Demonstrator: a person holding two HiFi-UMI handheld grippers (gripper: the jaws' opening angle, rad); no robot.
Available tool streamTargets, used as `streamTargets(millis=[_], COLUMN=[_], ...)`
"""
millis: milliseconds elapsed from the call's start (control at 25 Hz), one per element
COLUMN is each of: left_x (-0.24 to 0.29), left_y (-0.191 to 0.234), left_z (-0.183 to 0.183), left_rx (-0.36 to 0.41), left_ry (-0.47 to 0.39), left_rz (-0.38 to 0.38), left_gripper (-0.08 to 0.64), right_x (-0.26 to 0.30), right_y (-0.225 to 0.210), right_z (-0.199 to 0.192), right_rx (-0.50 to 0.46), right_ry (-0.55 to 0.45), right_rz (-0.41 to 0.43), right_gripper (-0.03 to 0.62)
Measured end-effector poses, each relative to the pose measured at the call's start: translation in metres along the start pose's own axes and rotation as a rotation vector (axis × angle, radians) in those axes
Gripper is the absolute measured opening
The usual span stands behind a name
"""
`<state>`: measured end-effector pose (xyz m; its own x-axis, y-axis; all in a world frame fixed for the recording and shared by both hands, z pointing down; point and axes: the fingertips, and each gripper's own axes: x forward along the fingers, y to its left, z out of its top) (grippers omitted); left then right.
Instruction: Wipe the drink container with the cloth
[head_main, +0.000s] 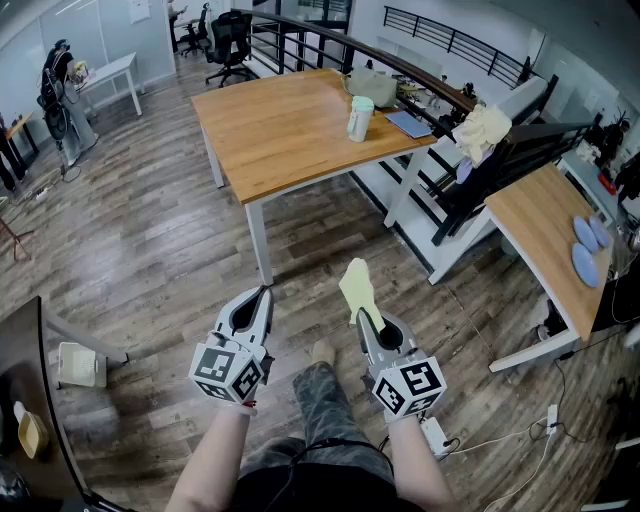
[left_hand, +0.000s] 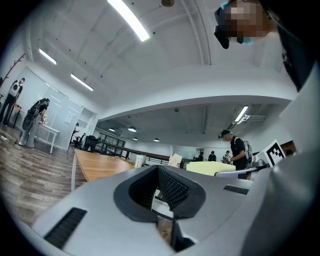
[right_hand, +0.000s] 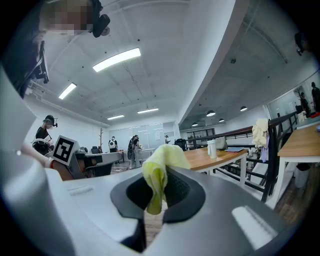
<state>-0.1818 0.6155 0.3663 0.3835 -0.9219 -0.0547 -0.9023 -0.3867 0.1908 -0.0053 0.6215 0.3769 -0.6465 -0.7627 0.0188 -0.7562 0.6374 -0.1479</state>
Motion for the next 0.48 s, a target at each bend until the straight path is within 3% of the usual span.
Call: streamTargets(millis=[480], left_x=[0.132], left_y=[0.042], left_z=[-0.014], left_rx=[-0.037], left_ry=[0.048], left_rz=[-0.015], left_gripper=[-0.003], right_x=[0.095], right_y=[-0.101], right_z=[0.002], right_rx=[0.018], right_ry=[0.022], right_rz=[-0.003], right_gripper=[0.023])
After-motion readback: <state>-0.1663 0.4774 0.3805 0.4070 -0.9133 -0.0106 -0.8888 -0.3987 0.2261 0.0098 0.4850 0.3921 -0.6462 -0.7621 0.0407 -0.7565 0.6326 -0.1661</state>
